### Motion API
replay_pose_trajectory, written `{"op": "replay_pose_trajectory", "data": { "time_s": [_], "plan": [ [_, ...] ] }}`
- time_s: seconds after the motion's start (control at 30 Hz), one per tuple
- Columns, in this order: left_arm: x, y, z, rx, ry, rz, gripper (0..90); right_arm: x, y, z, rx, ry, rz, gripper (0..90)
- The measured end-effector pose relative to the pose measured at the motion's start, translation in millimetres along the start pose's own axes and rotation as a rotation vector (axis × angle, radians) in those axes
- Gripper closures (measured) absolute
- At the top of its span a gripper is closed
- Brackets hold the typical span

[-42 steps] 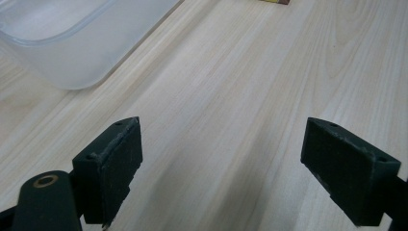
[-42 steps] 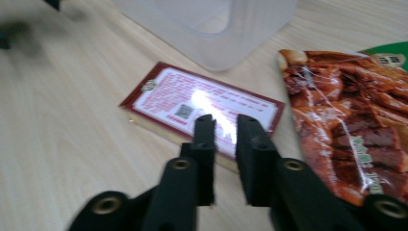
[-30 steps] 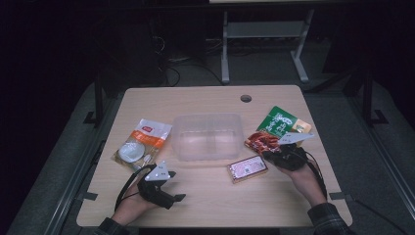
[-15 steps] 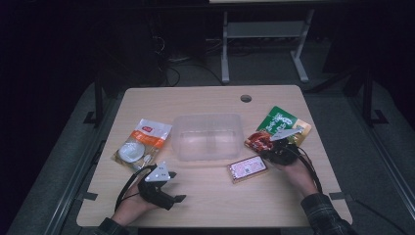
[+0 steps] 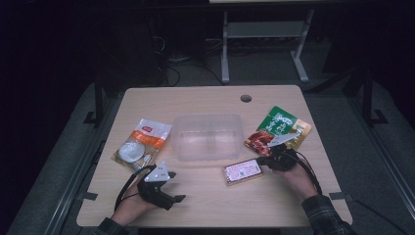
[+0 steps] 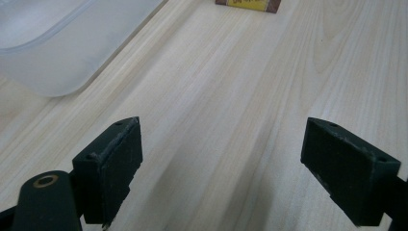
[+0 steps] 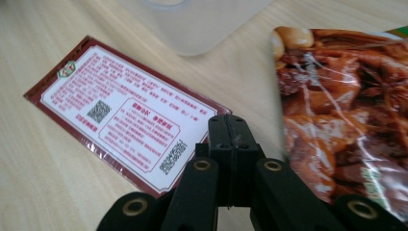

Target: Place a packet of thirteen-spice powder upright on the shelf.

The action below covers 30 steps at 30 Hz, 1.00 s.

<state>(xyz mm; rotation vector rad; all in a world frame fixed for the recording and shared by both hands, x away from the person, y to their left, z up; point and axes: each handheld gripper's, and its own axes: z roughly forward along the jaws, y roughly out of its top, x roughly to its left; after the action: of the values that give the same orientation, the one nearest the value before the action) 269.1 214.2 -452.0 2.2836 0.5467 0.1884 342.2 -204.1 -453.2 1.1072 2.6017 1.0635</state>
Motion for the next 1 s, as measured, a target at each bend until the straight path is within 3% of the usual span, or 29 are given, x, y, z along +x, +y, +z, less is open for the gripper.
{"op": "replay_pose_trajectory", "data": {
  "time_s": [0.3,0.6,1.0],
  "plan": [
    [0.0,-0.2,0.2,0.004,-0.002,0.001,14.0,18.8,2.4,4.4,0.017,0.059,-0.054,90.0],
    [0.0,-0.1,0.3,0.009,-0.003,0.007,14.0,40.5,8.3,14.4,0.022,0.150,-0.121,90.0],
    [-1.3,-0.1,2.1,0.004,-0.013,0.002,14.0,61.5,18.4,28.0,0.025,0.211,-0.183,90.0]
  ]
}}
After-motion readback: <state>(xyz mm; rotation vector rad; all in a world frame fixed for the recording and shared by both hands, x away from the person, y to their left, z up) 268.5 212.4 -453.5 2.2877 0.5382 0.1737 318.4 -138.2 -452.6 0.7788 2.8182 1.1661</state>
